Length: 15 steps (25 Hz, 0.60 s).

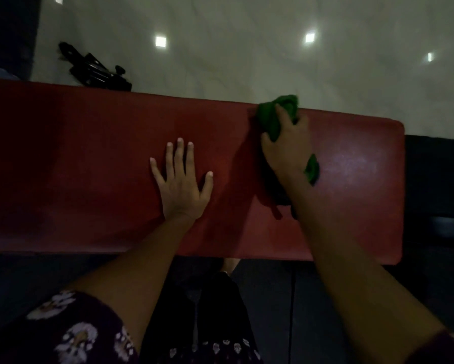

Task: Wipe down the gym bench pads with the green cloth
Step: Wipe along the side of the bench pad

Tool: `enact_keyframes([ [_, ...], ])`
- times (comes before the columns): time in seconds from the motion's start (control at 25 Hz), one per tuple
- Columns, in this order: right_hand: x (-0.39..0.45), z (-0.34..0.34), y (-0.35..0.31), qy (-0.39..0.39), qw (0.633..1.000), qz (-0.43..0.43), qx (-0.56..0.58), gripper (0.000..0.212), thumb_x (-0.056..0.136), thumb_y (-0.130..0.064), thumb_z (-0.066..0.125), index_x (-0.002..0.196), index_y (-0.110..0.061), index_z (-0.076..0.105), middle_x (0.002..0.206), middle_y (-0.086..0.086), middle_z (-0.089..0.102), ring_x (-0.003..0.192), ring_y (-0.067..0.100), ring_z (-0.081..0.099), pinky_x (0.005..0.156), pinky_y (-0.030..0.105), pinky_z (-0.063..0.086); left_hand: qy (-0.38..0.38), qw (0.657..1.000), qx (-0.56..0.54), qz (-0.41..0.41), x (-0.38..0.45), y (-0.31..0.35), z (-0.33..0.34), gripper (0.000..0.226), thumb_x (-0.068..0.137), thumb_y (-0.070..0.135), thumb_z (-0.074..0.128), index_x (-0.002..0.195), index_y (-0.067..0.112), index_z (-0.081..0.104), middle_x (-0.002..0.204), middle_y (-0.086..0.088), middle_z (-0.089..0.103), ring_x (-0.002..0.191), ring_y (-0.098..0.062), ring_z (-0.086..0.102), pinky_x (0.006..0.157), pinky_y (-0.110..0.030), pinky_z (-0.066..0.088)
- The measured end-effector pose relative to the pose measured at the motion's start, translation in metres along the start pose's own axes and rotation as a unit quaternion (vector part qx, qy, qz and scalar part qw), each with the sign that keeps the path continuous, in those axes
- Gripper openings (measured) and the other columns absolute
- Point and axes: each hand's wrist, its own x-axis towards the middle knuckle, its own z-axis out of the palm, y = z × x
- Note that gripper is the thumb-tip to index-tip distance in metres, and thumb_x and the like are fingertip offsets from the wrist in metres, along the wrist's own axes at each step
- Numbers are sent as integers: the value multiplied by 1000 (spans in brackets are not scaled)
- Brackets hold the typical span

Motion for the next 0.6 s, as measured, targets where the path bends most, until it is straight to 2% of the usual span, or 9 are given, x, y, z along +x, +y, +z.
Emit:
enact_keyframes([
  [0.08, -22, 12, -21, -57, 991, -120, -16, 60, 87, -30, 58, 143, -27, 36, 132, 16, 39, 109, 31, 49, 85, 41, 49, -12, 1000, 9, -1, 0, 0, -1, 69, 90, 49, 32, 146, 9, 28, 153, -12, 27, 143, -30, 19, 112, -58, 5],
  [0.16, -46, 13, -3, -79, 978, -181, -64, 60, 86, -31, 59, 142, -28, 38, 129, 15, 42, 104, 30, 51, 79, 38, 49, -29, 1000, -4, 4, 0, -2, -5, 71, 90, 53, 29, 146, 9, 28, 154, -11, 26, 143, -29, 18, 113, -57, 5],
  [0.2, -56, 8, 16, -63, 982, -162, -74, 60, 85, -31, 61, 141, -28, 40, 127, 14, 44, 100, 29, 53, 76, 34, 48, -40, 999, -23, 16, 0, -4, -10, 73, 89, 55, 27, 146, 10, 28, 154, -10, 25, 144, -28, 16, 113, -55, 2],
  [0.32, -71, -3, 49, 23, 999, 29, -21, 59, 83, -28, 65, 138, -24, 45, 119, 16, 49, 97, 31, 55, 77, 34, 46, -44, 995, -77, 48, 2, -27, -27, 75, 88, 57, 22, 146, 11, 29, 156, -9, 20, 145, -24, 11, 115, -47, -4],
  [0.36, -75, 1, 43, 34, 997, 65, -9, 59, 83, -27, 65, 138, -22, 45, 118, 18, 49, 98, 32, 55, 80, 37, 47, -26, 996, -71, 49, 1, -39, -32, 73, 89, 56, 24, 146, 10, 30, 156, -10, 19, 145, -25, 10, 115, -45, -6],
  [0.4, -79, 10, 28, 35, 997, 67, -6, 59, 83, -27, 65, 138, -21, 46, 117, 19, 50, 98, 33, 54, 81, 39, 48, -10, 997, -53, 47, -1, -54, -35, 72, 90, 55, 26, 146, 10, 29, 156, -11, 19, 145, -26, 10, 114, -45, -9],
  [0.48, -98, 34, -20, 14, 1000, 7, 8, 59, 81, -25, 67, 136, -21, 48, 114, 19, 51, 94, 33, 55, 76, 40, 49, -10, 998, -20, 50, -3, -83, -34, 70, 92, 54, 26, 148, 11, 25, 156, -11, 18, 145, -28, 10, 114, -50, -7],
  [0.6, -145, 60, -59, -23, 989, -145, -32, 60, 74, -26, 69, 132, -23, 53, 111, 19, 56, 86, 35, 57, 67, 41, 51, -25, 996, 1, 84, -6, -106, -26, 65, 94, 51, 26, 148, 14, 26, 155, -11, 22, 144, -29, 16, 113, -58, 5],
])
